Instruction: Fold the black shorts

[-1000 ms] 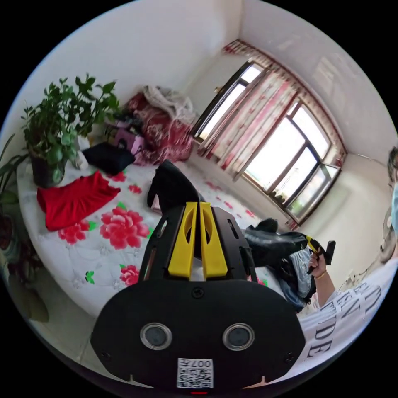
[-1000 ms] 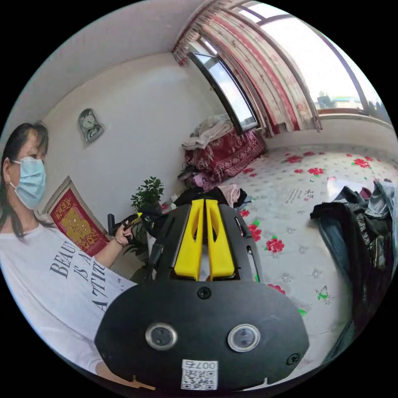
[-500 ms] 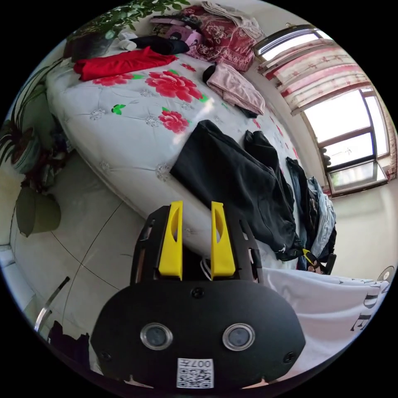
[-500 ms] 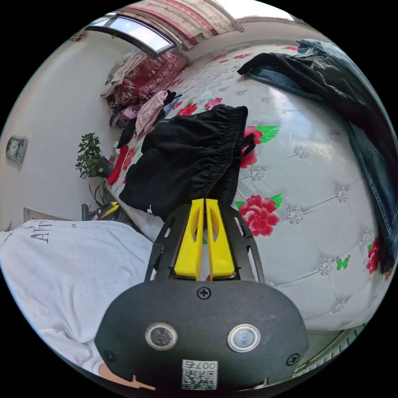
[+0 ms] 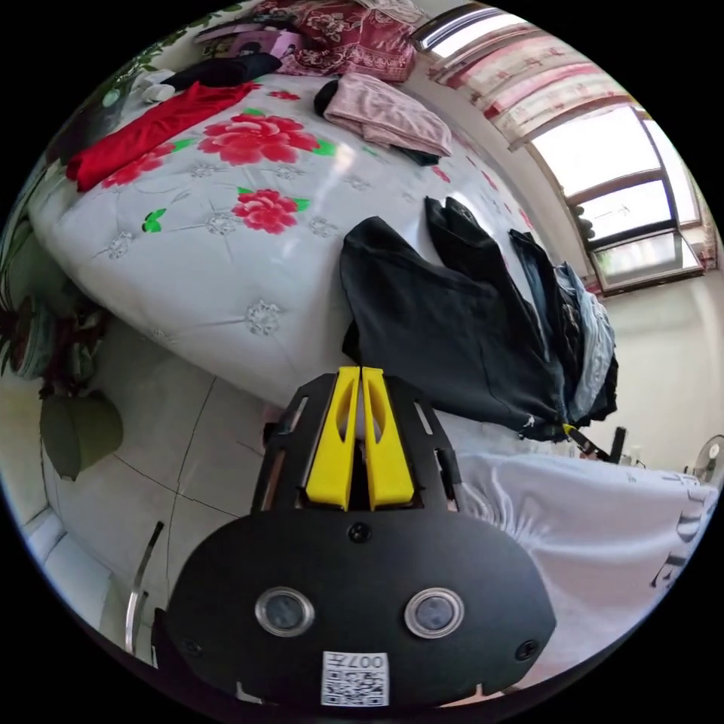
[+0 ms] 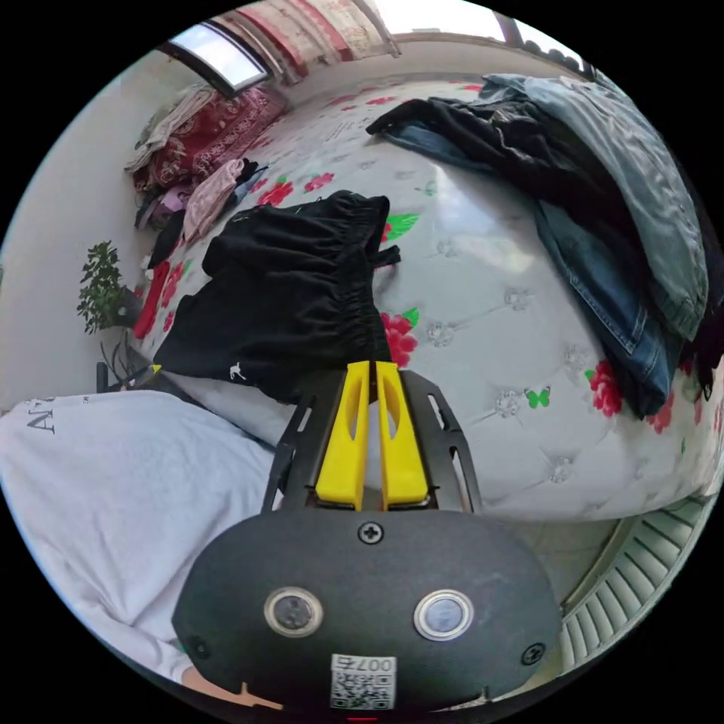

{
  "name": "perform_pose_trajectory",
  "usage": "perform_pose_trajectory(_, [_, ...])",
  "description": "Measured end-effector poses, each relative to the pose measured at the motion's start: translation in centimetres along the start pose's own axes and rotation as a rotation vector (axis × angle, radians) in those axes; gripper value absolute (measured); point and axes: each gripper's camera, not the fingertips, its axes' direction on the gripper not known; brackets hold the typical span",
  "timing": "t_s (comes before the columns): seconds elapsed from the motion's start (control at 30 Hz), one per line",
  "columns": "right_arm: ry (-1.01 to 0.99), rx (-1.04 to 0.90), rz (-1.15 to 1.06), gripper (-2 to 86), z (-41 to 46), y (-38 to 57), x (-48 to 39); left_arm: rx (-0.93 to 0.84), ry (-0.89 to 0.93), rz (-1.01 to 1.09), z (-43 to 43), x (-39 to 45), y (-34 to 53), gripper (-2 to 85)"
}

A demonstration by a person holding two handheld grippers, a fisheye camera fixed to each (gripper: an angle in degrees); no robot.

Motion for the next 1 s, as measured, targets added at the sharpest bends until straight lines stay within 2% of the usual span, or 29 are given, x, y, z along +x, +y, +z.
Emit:
perform_pose_trajectory(0.13, [0.081,0.048,0.08,1.8,-0.5,-0.5,-1.1,-0.003,-0.069,-0.07,-0.6,-0.8,-0.2,1.6])
perform_pose_trajectory(0.2, [0.097,0.127,0.074,3.0,-1.1,-2.6,-2.9,0.065,-0.147,-0.095,-2.1,-0.9,-2.5,3.4])
perform_pose_trajectory(0.33, [0.081,0.178,0.035,4.5,-0.3,-8.4,-5.4,0.133,-0.11,-0.014,-2.1,0.8,-9.2,5.1])
perform_pose_trajectory(0.43, [0.077,0.178,-0.013,5.9,1.5,-14.6,-7.3,0.096,-0.059,0.105,1.3,4.2,-16.3,6.8])
perform_pose_trajectory(0.53, [0.091,0.1,-0.035,7.2,4.1,-21.0,-8.7,-0.001,-0.042,0.2,7.0,8.4,-23.3,8.4])
perform_pose_trajectory(0.67, [0.205,-0.039,0.022,7.8,8.4,-27.4,-9.1,-0.096,-0.043,0.395,15.6,15.4,-30.5,11.3])
perform_pose_trajectory(0.73, [0.192,-0.11,0.024,7.1,10.7,-28.8,-9.3,-0.15,-0.104,0.453,19.3,17.9,-32.3,10.4])
perform_pose_trajectory(0.77, [0.176,-0.161,0.019,6.1,12.1,-29.4,-9.5,-0.178,-0.188,0.45,21.0,19.0,-33.0,6.8])
perform_pose_trajectory(0.8, [0.233,-0.148,0.019,4.9,12.4,-29.6,-10.1,-0.099,-0.289,0.477,21.2,20.2,-33.0,0.6])
perform_pose_trajectory(0.87, [0.252,-0.138,-0.041,2.9,12.2,-29.5,-11.1,-0.174,-0.257,0.542,22.4,21.3,-33.1,-0.4])
perform_pose_trajectory(0.93, [0.246,-0.076,-0.072,1.5,10.5,-28.9,-11.6,-0.118,-0.238,0.558,20.8,21.4,-32.6,-0.7])
perform_pose_trajectory(1.0, [0.255,0.061,-0.032,1.0,6.9,-27.7,-11.1,0.049,-0.167,0.427,15.7,18.8,-31.6,-0.8])
